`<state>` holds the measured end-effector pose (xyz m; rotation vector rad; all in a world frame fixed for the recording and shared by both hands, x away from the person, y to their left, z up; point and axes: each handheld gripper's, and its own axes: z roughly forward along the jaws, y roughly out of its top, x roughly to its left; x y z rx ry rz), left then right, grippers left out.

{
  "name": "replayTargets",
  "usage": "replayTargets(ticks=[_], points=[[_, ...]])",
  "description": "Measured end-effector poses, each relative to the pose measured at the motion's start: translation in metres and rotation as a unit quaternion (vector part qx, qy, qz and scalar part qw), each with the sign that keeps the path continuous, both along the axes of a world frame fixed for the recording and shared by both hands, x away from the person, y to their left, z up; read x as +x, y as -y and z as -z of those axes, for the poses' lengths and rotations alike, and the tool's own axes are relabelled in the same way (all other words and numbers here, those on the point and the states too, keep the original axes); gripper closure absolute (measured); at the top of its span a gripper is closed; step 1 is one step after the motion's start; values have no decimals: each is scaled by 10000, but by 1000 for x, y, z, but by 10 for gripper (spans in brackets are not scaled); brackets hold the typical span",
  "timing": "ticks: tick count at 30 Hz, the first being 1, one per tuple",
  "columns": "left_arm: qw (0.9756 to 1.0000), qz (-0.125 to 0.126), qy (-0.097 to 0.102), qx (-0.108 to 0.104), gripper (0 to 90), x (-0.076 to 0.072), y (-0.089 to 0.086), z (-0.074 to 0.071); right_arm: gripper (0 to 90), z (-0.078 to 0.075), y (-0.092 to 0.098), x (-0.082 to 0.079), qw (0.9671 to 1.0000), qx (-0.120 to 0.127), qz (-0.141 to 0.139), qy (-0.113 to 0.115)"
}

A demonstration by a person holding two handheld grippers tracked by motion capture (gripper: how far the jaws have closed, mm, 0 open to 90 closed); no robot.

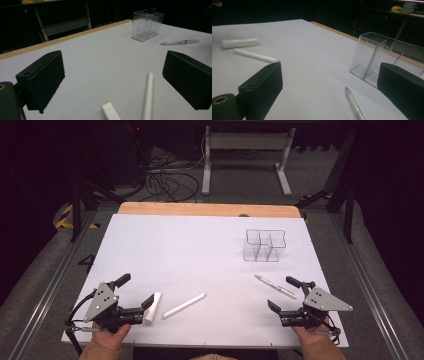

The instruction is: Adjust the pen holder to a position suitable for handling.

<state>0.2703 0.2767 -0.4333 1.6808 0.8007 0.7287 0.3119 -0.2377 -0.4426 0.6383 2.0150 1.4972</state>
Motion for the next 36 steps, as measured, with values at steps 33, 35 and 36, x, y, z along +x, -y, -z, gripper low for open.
replayTargets(ticks=[33, 35, 36], points=[[10000, -29, -9, 85, 65, 0, 1, -1, 132, -4, -2, 1, 9994, -331, 26, 27], [10000, -29, -19, 71, 66, 0, 1, -1, 132, -5, -2, 2, 9995, -314, 47, -7], [10000, -32, -14, 81, 66, 0, 1, -1, 132, -6, -2, 3, 9995, -317, 51, -25]])
